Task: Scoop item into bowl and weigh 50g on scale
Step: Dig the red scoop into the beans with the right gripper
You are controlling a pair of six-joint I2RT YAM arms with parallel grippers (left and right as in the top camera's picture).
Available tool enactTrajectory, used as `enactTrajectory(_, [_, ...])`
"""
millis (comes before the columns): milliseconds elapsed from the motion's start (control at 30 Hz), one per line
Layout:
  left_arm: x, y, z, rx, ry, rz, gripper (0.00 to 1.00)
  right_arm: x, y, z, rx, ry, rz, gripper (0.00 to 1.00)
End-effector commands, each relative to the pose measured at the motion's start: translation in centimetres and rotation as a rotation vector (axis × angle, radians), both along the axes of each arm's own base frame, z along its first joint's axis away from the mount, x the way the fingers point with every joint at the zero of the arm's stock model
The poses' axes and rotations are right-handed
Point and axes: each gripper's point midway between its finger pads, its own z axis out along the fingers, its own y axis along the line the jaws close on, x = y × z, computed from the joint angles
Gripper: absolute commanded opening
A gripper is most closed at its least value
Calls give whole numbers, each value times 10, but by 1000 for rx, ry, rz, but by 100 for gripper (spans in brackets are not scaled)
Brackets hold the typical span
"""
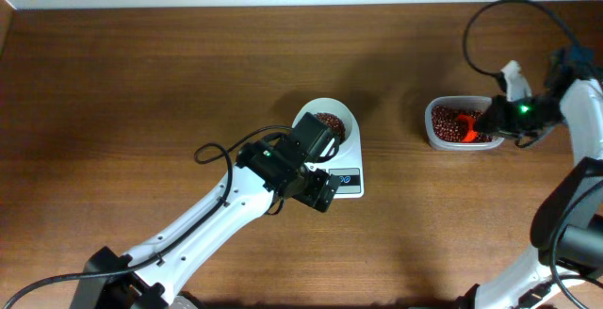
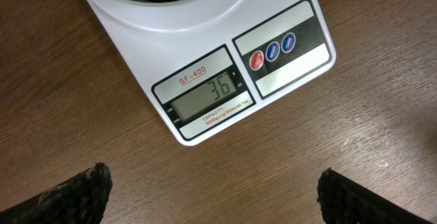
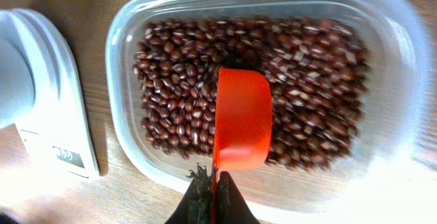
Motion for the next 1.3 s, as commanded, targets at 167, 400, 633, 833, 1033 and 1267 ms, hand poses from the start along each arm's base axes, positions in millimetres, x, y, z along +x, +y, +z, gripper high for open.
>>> enactTrajectory(167, [5, -2, 4, -4, -14, 14, 99, 6, -15, 10, 25, -38, -46, 4])
enactTrajectory(400, [5, -2, 4, -4, -14, 14, 99, 12, -18, 30, 12, -66, -60, 4])
enactTrajectory(633, [5, -2, 4, -4, -14, 14, 99, 12, -17, 38, 89, -93, -79, 4])
enactTrajectory(833, [5, -2, 4, -4, -14, 14, 99, 8, -29, 52, 214, -153, -130, 4])
enactTrajectory(1033, [5, -2, 4, -4, -14, 14, 99, 4, -32, 58, 266, -164, -149, 4])
enactTrajectory(1267, [5, -2, 4, -4, -14, 14, 99, 5, -22, 66, 320, -192, -122, 4])
